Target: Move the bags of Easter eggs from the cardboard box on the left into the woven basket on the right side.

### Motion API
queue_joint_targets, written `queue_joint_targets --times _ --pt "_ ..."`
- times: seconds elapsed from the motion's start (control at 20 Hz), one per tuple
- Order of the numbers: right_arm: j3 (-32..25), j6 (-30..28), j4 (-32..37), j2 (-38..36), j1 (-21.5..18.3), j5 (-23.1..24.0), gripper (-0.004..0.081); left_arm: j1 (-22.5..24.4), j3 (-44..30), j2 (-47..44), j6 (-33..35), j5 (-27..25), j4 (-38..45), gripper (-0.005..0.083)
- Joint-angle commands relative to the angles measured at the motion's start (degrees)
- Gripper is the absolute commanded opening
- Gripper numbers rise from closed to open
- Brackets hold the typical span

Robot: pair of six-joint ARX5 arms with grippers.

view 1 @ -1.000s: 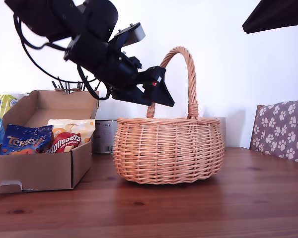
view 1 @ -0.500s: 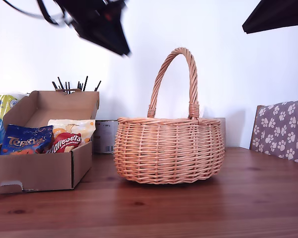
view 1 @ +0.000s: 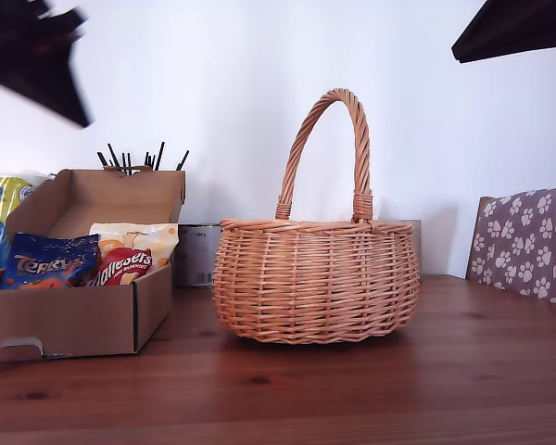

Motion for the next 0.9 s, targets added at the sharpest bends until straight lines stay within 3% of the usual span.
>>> queue_joint_targets --times 0.0,0.15,0.3,0.35,0.45,0.5,0.55,0.85 --pt "0.13 -0.13 0.26 -0.04 0.26 -0.15 -0.0012 3.19 -2.75 -2.97 0.22 1.77 1.33 -0.0019" --pt "0.13 -0.13 0.26 -0.04 0.26 -0.15 -0.0012 7.21 -5.64 -4.35 1.2 4.26 1.7 -0.0019" --pt "0.13 -0.13 0.24 -0.04 0.26 -0.15 -0.0012 8.04 -5.95 -2.78 1.25 4.26 0.55 0.0017" --pt "0.13 -0.13 0.24 -0.04 0.26 -0.15 -0.0012 8.04 -5.95 -2.21 1.01 4.26 0.66 0.0135" --pt "0.13 -0.13 0.22 -0.04 0.26 -0.15 -0.0012 7.93 -5.92 -0.37 -5.51 2.75 3.69 0.0644" --pt "0.13 -0.13 0.24 -0.04 0.26 -0.15 -0.0012 7.89 -5.92 0.61 -9.27 1.31 5.42 0.0813" --pt "0.13 -0.13 0.24 -0.04 0.26 -0.15 -0.0012 7.69 -5.88 1.9 -12.24 -0.11 7.32 0.0759" --pt "0.13 -0.11 0.28 -0.04 0.26 -0.15 -0.0012 5.42 -1.81 10.86 -21.66 -7.45 11.34 0.0758"
